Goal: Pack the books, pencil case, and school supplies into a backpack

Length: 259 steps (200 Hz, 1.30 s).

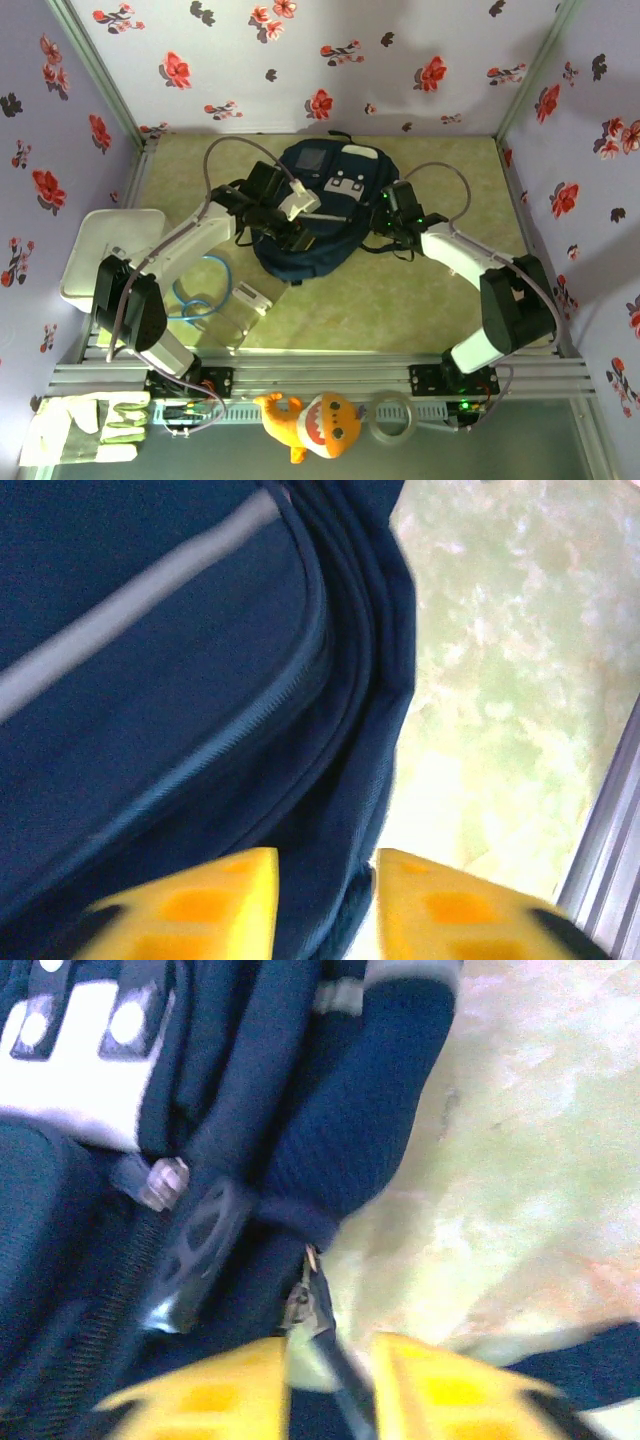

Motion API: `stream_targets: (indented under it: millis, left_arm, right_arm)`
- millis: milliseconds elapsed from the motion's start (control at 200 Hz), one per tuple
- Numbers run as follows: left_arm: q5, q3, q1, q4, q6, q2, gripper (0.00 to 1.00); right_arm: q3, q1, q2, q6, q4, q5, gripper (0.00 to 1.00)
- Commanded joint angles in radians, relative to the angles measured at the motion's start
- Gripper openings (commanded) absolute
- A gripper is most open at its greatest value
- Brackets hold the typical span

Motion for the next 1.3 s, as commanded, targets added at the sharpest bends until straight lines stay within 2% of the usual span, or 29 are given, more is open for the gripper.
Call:
stream_targets:
  millis: [0,125,210,305,570,925,1180,1290]
  left_arm:
    - [-0.039,0.042,0.0,-0.02,-0.036,0.006,0.54]
    - [-0.133,0.045,-0.008,0.029,0.001,0.028,0.66]
    - [-0.188,0.03,-0.021,0.07,0.069,0.043,0.72]
    - [-0.235,0.058,-0.047,0.055,0.163,0.083,0.73]
    - [-0.317,0.109,-0.137,0.025,0.296,0.209,0.72]
    - [-0.32,0.242,-0.145,-0.07,0.358,0.366,0.69]
    - [-0.297,0.293,-0.146,-0.118,0.427,0.412,0.7]
    - [-0.409,0.268,-0.146,-0.046,0.432,0.422,0.64]
  right_arm:
    - [-0.036,-0.018,-0.122,0.02,-0.001,0.029,0.54]
    - [-0.111,-0.018,-0.225,0.037,0.017,0.063,0.71]
    - [-0.155,-0.018,-0.278,0.049,0.031,0.069,0.76]
    - [-0.186,-0.018,-0.308,0.069,0.035,0.063,0.78]
    - [-0.225,-0.018,-0.326,0.109,0.03,0.073,0.8]
    - [-0.233,-0.02,-0.328,0.134,0.032,0.086,0.81]
    - [-0.241,-0.02,-0.325,0.153,0.027,0.093,0.81]
    - [-0.243,-0.021,-0.325,0.156,0.029,0.093,0.81]
